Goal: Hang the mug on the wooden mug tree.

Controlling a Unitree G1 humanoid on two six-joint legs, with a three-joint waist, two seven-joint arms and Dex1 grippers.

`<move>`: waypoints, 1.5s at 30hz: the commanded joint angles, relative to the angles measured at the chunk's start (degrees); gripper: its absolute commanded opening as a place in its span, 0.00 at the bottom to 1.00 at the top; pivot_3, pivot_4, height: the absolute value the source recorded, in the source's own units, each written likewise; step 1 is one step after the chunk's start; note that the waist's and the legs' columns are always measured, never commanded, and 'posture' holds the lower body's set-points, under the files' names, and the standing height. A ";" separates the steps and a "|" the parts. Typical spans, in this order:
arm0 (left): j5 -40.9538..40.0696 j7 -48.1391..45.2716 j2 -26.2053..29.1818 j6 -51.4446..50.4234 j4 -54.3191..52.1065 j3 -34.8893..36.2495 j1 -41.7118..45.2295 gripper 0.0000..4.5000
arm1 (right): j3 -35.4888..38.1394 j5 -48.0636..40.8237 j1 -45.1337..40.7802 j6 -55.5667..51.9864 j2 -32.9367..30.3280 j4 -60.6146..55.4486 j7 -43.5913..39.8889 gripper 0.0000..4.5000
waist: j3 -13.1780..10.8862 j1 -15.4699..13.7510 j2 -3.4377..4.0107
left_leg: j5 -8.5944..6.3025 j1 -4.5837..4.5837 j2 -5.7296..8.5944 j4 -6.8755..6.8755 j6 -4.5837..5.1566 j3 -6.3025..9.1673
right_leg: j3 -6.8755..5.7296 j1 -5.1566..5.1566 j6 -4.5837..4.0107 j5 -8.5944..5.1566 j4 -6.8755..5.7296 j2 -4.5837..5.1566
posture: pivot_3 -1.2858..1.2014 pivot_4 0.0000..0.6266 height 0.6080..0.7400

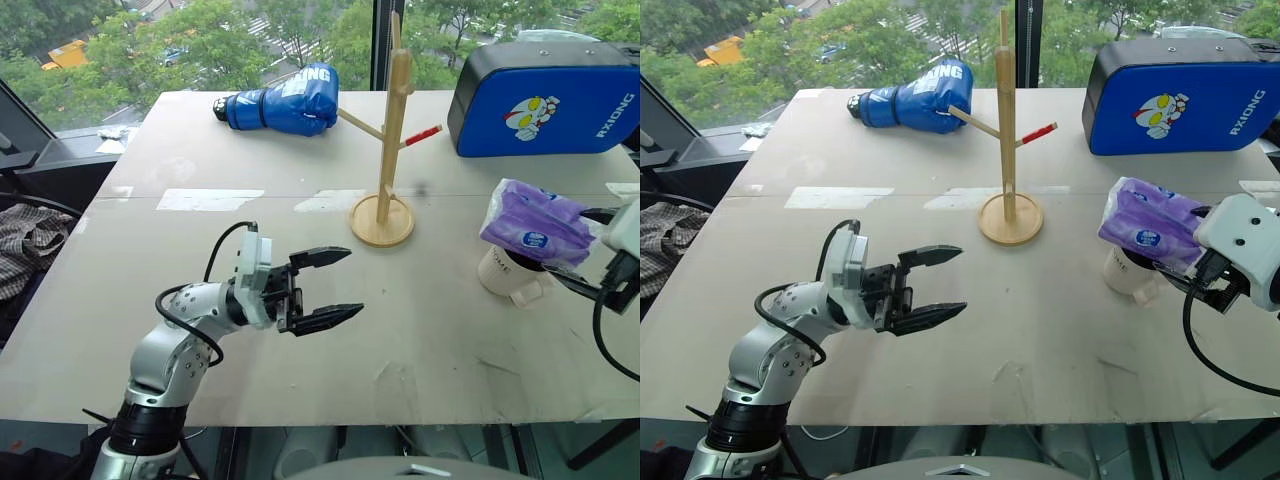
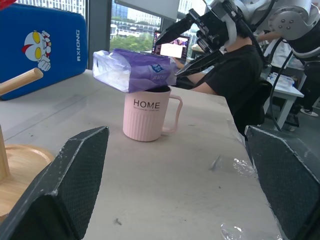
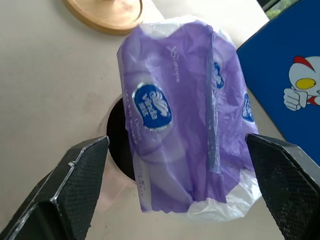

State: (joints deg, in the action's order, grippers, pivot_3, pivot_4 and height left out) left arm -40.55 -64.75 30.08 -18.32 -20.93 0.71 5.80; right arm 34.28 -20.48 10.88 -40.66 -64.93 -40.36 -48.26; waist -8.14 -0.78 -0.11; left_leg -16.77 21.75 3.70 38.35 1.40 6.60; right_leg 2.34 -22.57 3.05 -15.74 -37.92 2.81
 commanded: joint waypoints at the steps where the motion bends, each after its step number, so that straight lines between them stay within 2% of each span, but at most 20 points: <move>1: -0.08 -0.07 0.43 1.60 -3.12 0.80 -0.78 1.00 | -1.35 3.32 -0.14 3.05 -0.96 0.94 -0.53 0.98 | 0.00 0.00 0.00 | 0.00 0.00 0.00 0.00 0.00 0.00 | 0.00 0.00 0.00 0.00 0.00 0.00 | 0.52 0.24 1.00; 16: 0.48 1.43 0.71 3.29 -4.58 1.00 -3.70 1.00 | -7.55 8.42 -2.25 7.97 -0.52 5.23 -2.71 0.98 | 0.00 0.01 0.00 | 0.00 0.00 0.00 -0.01 0.00 0.00 | 0.00 -0.01 0.00 0.00 0.00 0.00 | 0.52 0.24 1.00; 45: -0.39 1.88 1.39 2.19 -3.59 1.17 -2.15 1.00 | -7.28 9.45 -2.78 6.94 1.17 3.97 -3.21 0.98 | 0.00 0.00 0.00 | 0.00 0.00 0.00 -0.01 0.00 0.00 | 0.00 0.00 0.00 0.00 0.01 0.00 | 0.52 0.24 1.00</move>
State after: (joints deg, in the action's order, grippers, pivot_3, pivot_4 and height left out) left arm -40.14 -62.40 30.98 -16.58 -23.97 0.74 3.89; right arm 25.52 -11.52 8.66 -33.85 -64.07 -35.06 -51.89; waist -8.14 -0.78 -0.11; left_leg -16.77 21.75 3.70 38.34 1.39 6.60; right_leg 2.33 -22.58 3.05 -15.74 -37.91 2.81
